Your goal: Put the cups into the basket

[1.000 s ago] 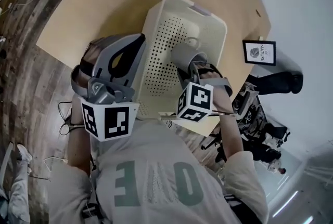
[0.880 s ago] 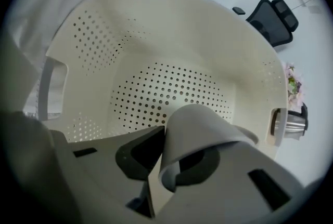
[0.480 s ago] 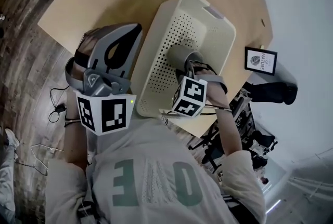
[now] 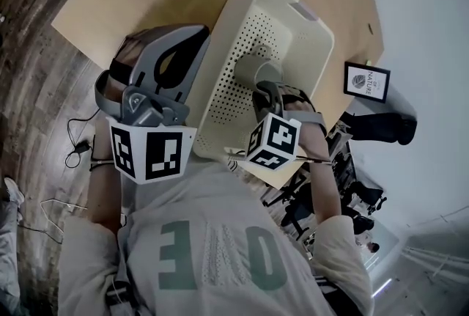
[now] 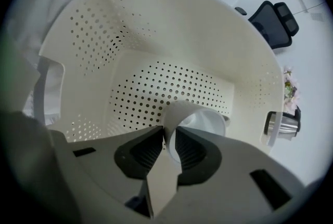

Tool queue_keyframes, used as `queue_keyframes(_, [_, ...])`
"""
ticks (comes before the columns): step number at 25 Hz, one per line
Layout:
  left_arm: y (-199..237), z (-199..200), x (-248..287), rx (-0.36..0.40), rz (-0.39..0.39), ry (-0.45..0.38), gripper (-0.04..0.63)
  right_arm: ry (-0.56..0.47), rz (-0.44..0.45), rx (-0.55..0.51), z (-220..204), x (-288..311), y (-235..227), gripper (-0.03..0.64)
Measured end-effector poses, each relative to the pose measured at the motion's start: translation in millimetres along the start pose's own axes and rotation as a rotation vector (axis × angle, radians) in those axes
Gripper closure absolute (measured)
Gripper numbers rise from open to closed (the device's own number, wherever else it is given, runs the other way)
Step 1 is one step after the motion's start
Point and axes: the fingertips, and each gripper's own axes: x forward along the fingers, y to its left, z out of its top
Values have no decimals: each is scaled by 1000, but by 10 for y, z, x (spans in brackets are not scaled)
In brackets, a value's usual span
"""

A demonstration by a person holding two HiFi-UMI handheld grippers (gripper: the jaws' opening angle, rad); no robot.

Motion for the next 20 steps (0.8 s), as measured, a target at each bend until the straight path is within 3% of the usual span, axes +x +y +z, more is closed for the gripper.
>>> queue_keyframes(6, [-54,225,41,24,-40,-50,584,-15,-83,60,-61,-327,-62,570])
queue_keyframes(12, [-245,544,19,98,-106,-108,585,-130,-287,212,-59,-834,-238,617])
queue_keyframes(16, [-302,858,5,158,-141,-167,586,-295,-489,427,-16,-1366,-499,618])
queue_keyframes(20, [-367,1313,-4,239,-145,-227,584,-445,-713,687,-308,-1888,-624,618])
